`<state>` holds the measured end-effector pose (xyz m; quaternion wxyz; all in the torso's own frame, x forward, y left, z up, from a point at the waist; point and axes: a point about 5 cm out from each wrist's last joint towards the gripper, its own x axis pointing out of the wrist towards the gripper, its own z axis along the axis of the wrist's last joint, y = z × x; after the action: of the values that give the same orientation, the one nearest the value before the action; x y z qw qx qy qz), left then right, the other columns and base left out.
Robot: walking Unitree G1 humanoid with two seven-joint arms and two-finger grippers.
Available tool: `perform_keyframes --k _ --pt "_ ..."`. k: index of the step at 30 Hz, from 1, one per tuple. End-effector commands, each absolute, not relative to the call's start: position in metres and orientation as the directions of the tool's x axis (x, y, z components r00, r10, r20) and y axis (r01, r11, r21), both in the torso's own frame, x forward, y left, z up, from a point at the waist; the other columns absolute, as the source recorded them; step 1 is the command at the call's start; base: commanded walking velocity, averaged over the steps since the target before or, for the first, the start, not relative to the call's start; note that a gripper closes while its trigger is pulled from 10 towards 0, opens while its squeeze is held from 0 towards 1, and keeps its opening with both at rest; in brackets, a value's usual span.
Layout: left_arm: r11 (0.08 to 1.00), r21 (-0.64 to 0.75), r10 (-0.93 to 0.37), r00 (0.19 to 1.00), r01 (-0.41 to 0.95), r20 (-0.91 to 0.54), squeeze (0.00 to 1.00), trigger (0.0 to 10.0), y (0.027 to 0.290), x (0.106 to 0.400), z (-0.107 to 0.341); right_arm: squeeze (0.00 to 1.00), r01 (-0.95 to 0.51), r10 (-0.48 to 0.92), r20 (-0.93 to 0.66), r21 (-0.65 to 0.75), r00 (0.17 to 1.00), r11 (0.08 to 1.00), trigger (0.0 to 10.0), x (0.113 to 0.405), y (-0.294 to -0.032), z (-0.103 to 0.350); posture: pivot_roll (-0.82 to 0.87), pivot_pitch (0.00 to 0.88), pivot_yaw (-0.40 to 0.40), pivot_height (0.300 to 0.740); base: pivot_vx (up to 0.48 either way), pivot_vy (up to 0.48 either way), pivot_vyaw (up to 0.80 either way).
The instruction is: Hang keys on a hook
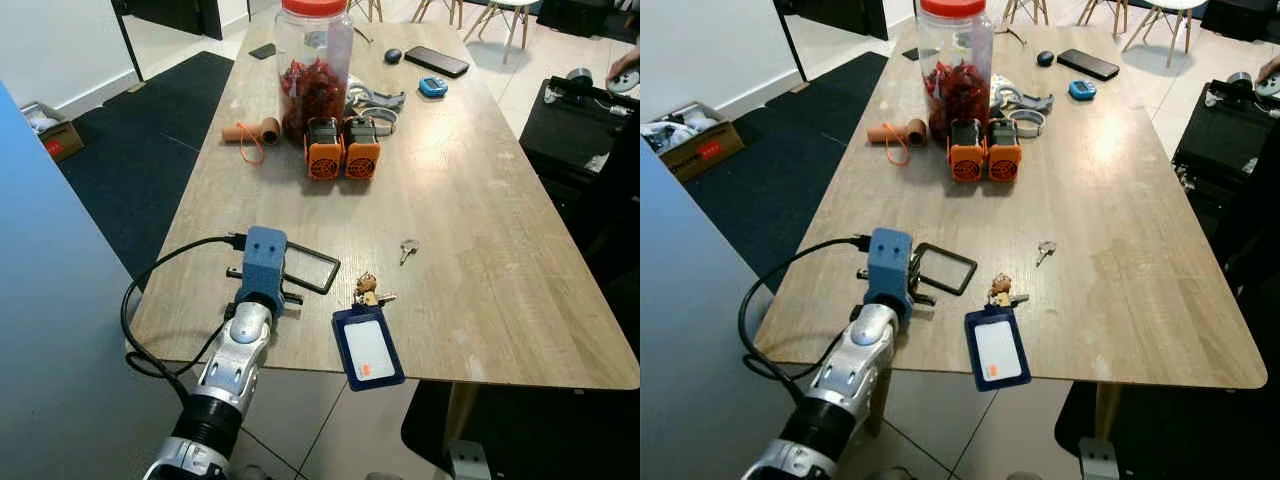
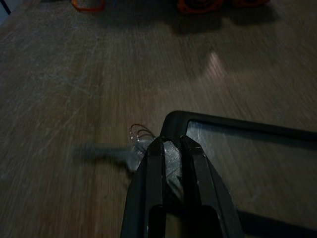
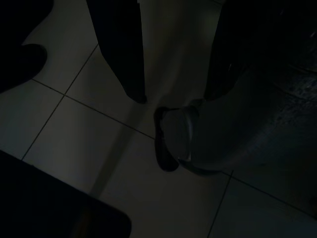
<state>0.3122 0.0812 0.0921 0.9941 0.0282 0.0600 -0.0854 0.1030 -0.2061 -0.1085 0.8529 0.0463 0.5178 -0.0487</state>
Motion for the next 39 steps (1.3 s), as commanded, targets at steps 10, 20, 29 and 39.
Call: perform_keyframes --k 10,20,29,39 --pt "0.988 0.068 -0.132 0.986 0.139 -0.101 0.0 10.0 0.079 0.316 0.091 0.0 0.14 -0.024 -0.894 0.044 0.448 0.989 10.0 0.1 -0.203 -0.11 0.03 0.071 0.029 0.74 0.0 0.0 0.0" --pt "0.989 0.085 -0.111 0.989 0.119 -0.098 0.0 5.0 0.085 0.318 0.089 0.0 0.138 -0.022 -0.893 0.045 0.45 0.989 10.0 0.101 -0.203 -0.11 0.03 0.071 0.026 0.74 0.0 0.0 0.0" --pt "0.989 0.096 -0.1 0.991 0.109 -0.094 0.0 0.0 0.09 0.32 0.089 0.0 0.137 -0.022 -0.891 0.045 0.453 0.99 10.0 0.102 -0.202 -0.109 0.03 0.073 0.024 0.74 0.0 0.0 0.0" --pt "0.972 -0.039 -0.232 0.972 0.233 0.027 0.0 10.0 0.103 0.322 0.105 0.0 0.14 -0.024 -0.891 0.045 0.454 0.989 10.0 0.103 -0.202 -0.109 0.03 0.075 0.02 0.74 0.0 0.0 0.0"
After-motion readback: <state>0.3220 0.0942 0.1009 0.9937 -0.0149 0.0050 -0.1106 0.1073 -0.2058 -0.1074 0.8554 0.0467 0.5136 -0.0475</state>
